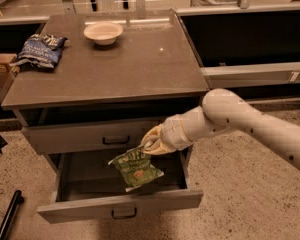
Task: Place green jalapeno chip bag into middle drawer
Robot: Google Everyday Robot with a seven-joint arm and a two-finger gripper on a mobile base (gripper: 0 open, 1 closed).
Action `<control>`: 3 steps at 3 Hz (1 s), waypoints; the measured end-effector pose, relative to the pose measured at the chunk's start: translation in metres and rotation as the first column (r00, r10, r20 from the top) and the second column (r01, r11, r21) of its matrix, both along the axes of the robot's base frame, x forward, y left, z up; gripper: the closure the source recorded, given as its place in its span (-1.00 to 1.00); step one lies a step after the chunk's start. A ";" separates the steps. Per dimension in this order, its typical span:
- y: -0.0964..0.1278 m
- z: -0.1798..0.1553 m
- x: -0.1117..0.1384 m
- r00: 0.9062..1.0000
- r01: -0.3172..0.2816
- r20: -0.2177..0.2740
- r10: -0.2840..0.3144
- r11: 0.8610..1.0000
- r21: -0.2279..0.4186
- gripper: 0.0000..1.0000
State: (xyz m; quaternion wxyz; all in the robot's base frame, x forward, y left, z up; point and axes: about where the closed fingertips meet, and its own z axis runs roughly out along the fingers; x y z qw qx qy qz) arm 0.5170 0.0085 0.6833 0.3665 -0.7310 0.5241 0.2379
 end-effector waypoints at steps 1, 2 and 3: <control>0.001 -0.043 0.014 0.997 0.070 0.029 -0.070 0.998 -0.009 1.00; 0.004 -0.072 0.033 0.992 0.120 0.042 -0.119 0.993 -0.004 1.00; 0.009 -0.101 0.038 0.989 0.140 0.045 -0.140 0.990 0.009 1.00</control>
Offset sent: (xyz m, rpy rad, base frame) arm 0.0596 0.0046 -0.1035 -0.0023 -0.0612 -0.1884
